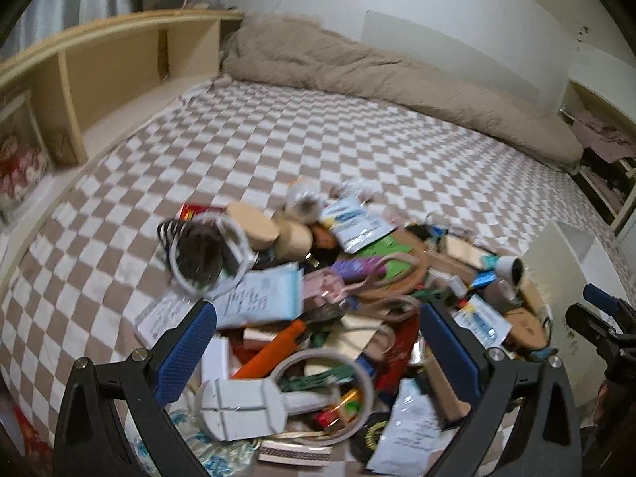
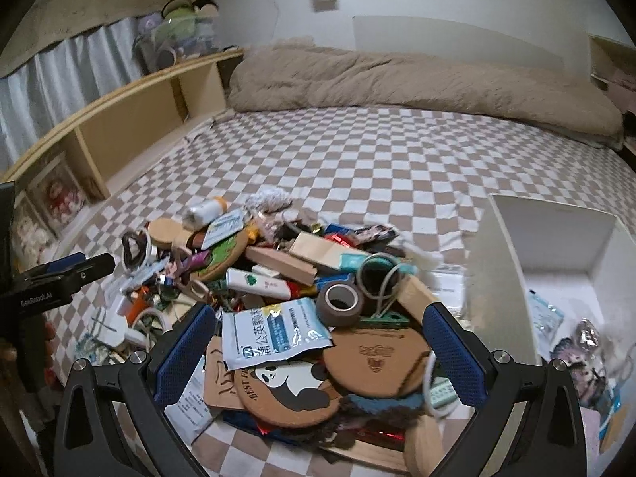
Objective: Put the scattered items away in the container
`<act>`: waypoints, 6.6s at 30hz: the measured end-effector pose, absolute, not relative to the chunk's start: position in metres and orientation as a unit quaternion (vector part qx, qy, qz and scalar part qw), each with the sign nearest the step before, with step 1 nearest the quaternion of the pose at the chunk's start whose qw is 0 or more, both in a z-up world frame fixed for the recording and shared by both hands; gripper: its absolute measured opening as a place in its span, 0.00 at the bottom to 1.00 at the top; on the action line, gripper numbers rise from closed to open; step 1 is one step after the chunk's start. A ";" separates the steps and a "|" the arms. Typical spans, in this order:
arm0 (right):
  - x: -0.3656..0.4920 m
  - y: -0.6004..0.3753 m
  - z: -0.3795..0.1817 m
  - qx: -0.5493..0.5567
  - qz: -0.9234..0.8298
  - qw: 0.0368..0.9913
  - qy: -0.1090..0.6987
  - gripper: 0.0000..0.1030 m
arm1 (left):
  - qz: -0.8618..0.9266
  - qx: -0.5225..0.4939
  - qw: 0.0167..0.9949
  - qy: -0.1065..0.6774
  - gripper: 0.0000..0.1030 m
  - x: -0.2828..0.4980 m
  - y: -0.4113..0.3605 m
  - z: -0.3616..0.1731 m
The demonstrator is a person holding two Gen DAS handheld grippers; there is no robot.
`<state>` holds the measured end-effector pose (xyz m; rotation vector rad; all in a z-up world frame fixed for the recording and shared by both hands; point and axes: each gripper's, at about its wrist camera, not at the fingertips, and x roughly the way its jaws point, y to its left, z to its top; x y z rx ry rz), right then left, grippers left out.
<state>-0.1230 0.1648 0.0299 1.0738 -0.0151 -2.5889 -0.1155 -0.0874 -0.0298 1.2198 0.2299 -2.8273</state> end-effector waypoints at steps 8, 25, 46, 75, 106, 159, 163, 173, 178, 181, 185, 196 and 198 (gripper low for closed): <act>-0.126 0.145 0.007 0.402 -0.895 0.192 0.018 1.00 | -0.899 0.433 0.022 0.065 1.00 -0.105 -0.094 -0.069; -0.121 0.137 -0.018 0.429 -0.877 0.216 0.011 1.00 | -0.889 0.454 -0.041 0.037 0.97 -0.100 -0.067 -0.095; -0.116 0.154 -0.027 0.436 -0.871 0.223 -0.036 1.00 | -0.897 0.440 -0.030 -0.037 0.48 -0.090 -0.055 -0.098; -0.116 0.158 -0.026 0.435 -0.870 0.227 -0.049 1.00 | -0.901 0.431 -0.052 0.014 0.55 -0.095 -0.054 -0.093; -0.114 0.158 -0.014 0.416 -0.874 0.240 -0.067 1.00 | -0.946 0.305 -0.062 0.089 0.01 -0.070 -0.083 -0.047; -0.158 0.144 -0.030 0.452 -0.859 0.238 -0.038 0.54 | -0.927 0.356 -0.015 0.115 0.08 -0.086 -0.100 -0.068; -0.156 0.149 -0.027 0.451 -0.857 0.242 -0.063 0.54 | -0.941 0.316 -0.010 0.124 0.08 -0.077 -0.108 -0.056; -0.140 0.160 -0.011 0.428 -0.858 0.265 -0.106 0.54 | -0.964 0.234 -0.019 0.123 0.08 -0.056 -0.111 -0.030; -0.134 0.163 -0.006 0.420 -0.856 0.276 -0.119 0.54 | -0.977 0.175 -0.041 0.114 0.08 -0.039 -0.105 -0.014; -0.131 0.165 -0.005 0.417 -0.856 0.279 -0.126 0.54 | -0.979 0.169 -0.050 0.100 0.08 -0.038 -0.100 -0.012; -0.128 0.168 -0.003 0.414 -0.855 0.282 -0.135 0.54 | -0.970 0.214 -0.071 0.093 0.09 -0.049 -0.094 -0.022; -0.126 0.175 -0.004 0.417 -0.850 0.285 -0.150 0.54 | -0.938 0.339 -0.053 0.056 0.52 -0.066 -0.068 -0.060; -0.126 0.175 -0.004 0.418 -0.849 0.286 -0.151 0.54 | -0.934 0.351 -0.045 0.051 0.52 -0.068 -0.066 -0.064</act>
